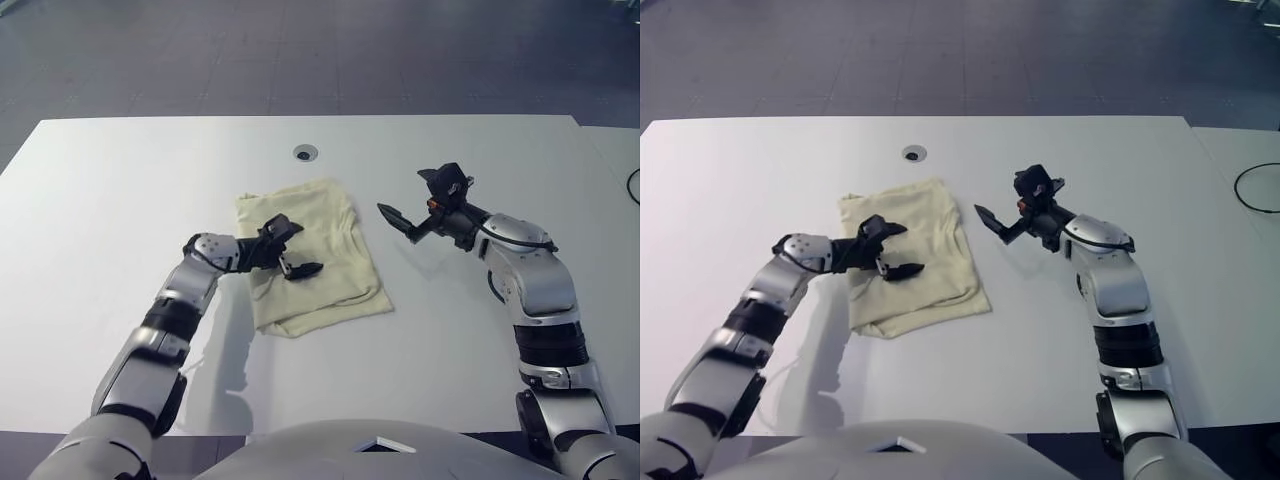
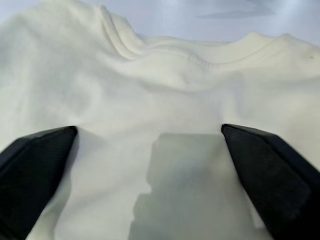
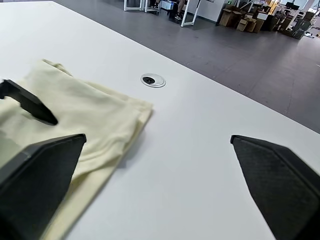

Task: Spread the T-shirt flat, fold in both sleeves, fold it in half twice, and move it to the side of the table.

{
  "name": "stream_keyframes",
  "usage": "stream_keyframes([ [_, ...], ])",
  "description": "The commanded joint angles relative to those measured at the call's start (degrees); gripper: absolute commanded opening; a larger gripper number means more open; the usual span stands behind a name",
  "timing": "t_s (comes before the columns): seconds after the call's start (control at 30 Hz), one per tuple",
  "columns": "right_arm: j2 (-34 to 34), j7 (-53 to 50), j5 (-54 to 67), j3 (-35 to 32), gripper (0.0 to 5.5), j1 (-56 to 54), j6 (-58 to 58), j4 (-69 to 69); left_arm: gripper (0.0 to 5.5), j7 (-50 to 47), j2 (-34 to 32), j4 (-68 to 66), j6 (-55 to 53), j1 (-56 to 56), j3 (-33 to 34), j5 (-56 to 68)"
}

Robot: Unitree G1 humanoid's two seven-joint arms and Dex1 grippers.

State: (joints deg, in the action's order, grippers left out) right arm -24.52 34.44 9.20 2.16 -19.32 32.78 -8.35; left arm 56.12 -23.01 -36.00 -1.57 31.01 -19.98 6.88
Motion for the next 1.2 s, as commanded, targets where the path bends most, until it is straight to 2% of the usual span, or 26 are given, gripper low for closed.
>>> stream_keyframes([
  [0.03,-0.45,0.48,1.13,0.31,5.39,-2.17,1.76,-0.44,5.4,0.32,1.88,-13.16,4.28,5.37,-3.84,-8.03],
  [0.13,-1.16,0.59,1.35,0.64,5.39,-1.53,2.26,-2.21,5.4,0.49,1.02,-13.22,6.34,8.36,-0.3,-6.1],
  [0.23,-4.03,2.72,1.69,1.48,5.39,0.16,3.13,-7.77,5.4,2.41,-3.57,1.28,3.79,5.61,4.12,-2.52],
  [0.4,-11.18,7.99,2.21,1.86,5.39,3.59,3.94,-18.2,5.4,3.14,-13.92,39.86,-10.62,-6.34,11.72,3.96],
  [0.5,-18.42,11.9,-2.4,3.91,5.39,8.71,-1.27,-23.48,5.4,2.39,-19.35,57.11,-19.07,-15.33,16.24,5.96],
  [0.6,-24.66,14.21,-7.12,5.0,5.39,16.17,-5.97,-28.85,5.4,1.76,-22.59,69.34,-20.41,-27.05,17.69,2.41],
  [0.7,-27.65,15.22,-9.1,4.54,5.39,22.52,-7.91,-32.99,5.4,3.05,-25.73,79.97,-22.31,-39.61,20.59,1.66],
  [0.83,-28.58,14.89,-10.15,3.29,5.39,27.39,-7.95,-35.51,5.4,8.76,-31.39,82.33,-21.37,-46.16,25.32,1.62],
  [0.93,-28.25,14.52,-10.9,4.36,5.39,27.92,-8.21,-36.0,5.4,7.23,-32.65,82.57,-20.26,-47.34,23.18,-1.55],
  [1.2,-27.42,14.51,-11.46,7.4,5.39,26.11,-8.74,-35.52,5.4,-5.85,-29.88,79.27,-17.18,-48.9,7.0,-24.44],
])
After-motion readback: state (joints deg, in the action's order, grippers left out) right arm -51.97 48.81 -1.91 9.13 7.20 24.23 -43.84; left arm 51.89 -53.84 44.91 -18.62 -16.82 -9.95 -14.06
